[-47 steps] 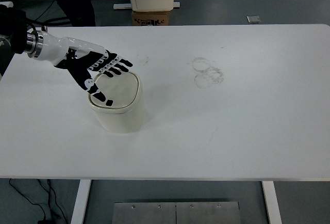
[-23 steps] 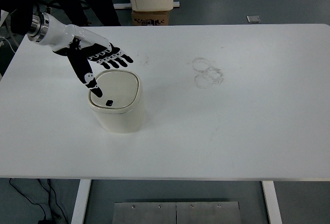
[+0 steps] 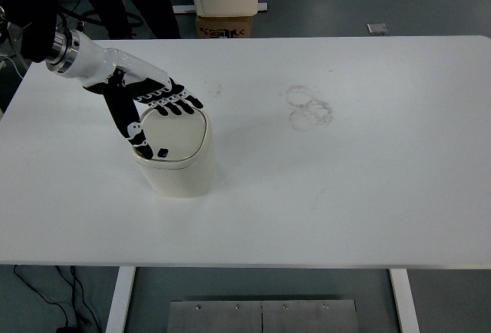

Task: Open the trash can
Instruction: 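Press the left hand fingers down on the lid's front button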

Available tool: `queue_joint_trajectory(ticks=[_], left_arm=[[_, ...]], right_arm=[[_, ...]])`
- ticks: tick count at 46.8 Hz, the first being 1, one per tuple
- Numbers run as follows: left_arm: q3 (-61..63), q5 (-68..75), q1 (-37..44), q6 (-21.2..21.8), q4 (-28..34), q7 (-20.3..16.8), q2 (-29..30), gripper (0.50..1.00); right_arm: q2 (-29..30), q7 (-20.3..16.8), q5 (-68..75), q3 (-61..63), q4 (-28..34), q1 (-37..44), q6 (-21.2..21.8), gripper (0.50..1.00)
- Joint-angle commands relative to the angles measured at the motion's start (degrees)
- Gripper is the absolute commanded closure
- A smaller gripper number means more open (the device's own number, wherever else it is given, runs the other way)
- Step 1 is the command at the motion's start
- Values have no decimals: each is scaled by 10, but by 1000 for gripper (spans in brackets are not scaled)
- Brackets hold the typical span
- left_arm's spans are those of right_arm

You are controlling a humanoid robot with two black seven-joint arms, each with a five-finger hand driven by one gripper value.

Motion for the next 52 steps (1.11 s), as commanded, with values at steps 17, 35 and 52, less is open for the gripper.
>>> queue_joint_trajectory(ticks=[17, 35, 52], left_arm=[[31, 0, 0, 0, -23, 0, 17, 500], [33, -1, -2, 0, -26, 0, 19, 500], [33, 0, 5, 0, -27, 0, 9, 500]], right_arm=[[0, 0, 0, 0, 0, 0, 0, 509], [0, 0, 0, 0, 0, 0, 0, 509], [0, 0, 0, 0, 0, 0, 0, 509]])
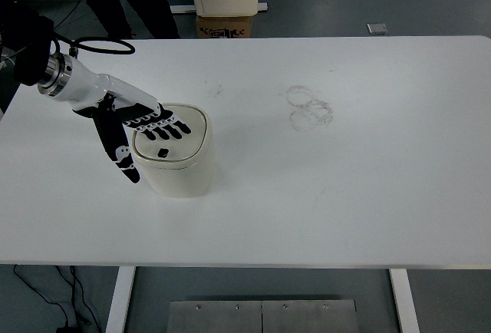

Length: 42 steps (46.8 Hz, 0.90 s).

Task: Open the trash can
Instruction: 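Press the left hand fingers down on the lid's front button, then lift the left hand up as the lid flips open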

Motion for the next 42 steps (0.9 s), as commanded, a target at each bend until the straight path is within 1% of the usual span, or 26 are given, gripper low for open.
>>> queue_joint_trajectory(ticks=[1, 42], left_arm=[[0, -1, 1, 0, 0, 0, -3, 500], [0, -1, 9, 0, 1, 0, -1, 500]], right_arm=[[0, 0, 0, 0, 0, 0, 0, 509], [0, 0, 0, 0, 0, 0, 0, 509]])
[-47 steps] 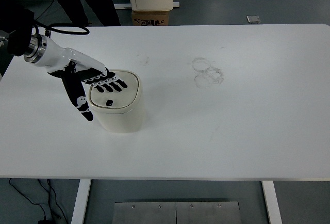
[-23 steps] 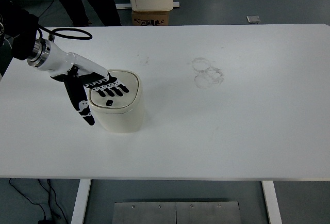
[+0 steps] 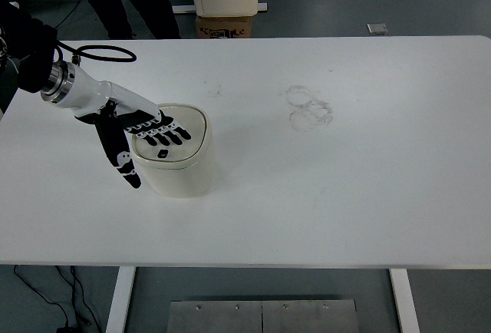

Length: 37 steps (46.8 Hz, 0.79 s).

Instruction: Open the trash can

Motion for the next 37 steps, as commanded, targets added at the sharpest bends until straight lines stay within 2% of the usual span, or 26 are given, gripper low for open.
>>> queue_joint_trajectory(ticks=[1, 13, 28, 37], left_arm=[[-2, 0, -6, 0, 2, 0, 2, 500], [-13, -9, -30, 0, 12, -1, 7, 500], [-55, -72, -21, 0, 128, -2, 10, 500], [-62, -136, -6, 0, 161, -4, 26, 500]], right_arm=[[0, 0, 0, 0, 0, 0, 0, 509], [0, 0, 0, 0, 0, 0, 0, 509], [0, 0, 0, 0, 0, 0, 0, 509], [0, 0, 0, 0, 0, 0, 0, 509]])
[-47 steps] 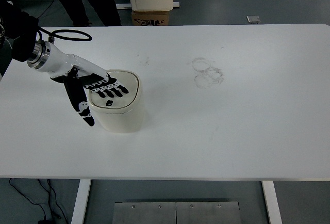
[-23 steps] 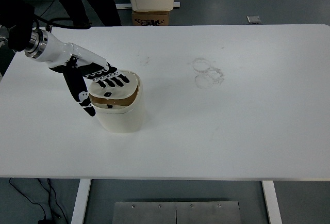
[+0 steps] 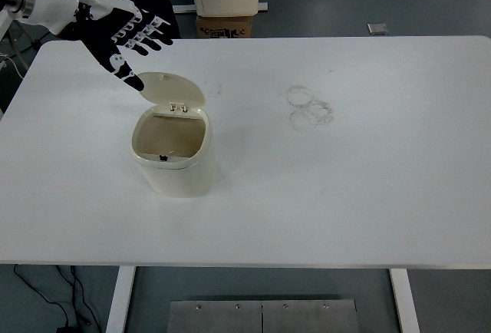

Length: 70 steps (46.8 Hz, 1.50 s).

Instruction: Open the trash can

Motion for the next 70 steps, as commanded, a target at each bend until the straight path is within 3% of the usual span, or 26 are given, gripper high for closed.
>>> queue_joint_trajectory(ticks=[1, 12, 29, 38, 50, 55, 63, 70], left_arm=[[-2, -23, 7, 0, 7, 0, 17, 500], [-47, -46, 59, 0, 48, -3, 59, 500], [-250, -48, 242, 0, 167, -3, 93, 500], [-348, -71, 320, 37, 196, -4, 101, 500], [-454, -123, 419, 109, 229, -6, 77, 500], [-503, -128, 451, 135, 247, -25, 60, 500], [-564, -128, 498, 139, 324, -71, 10, 500], [-614, -129, 546, 137, 390, -76, -22, 500]], right_arm=[[0, 0, 0, 0, 0, 0, 0, 509], [0, 0, 0, 0, 0, 0, 0, 509], [0, 0, 0, 0, 0, 0, 0, 509], [0, 0, 0, 0, 0, 0, 0, 509], [0, 0, 0, 0, 0, 0, 0, 509], [0, 0, 0, 0, 0, 0, 0, 509], [0, 0, 0, 0, 0, 0, 0, 509], [0, 0, 0, 0, 0, 0, 0, 509]])
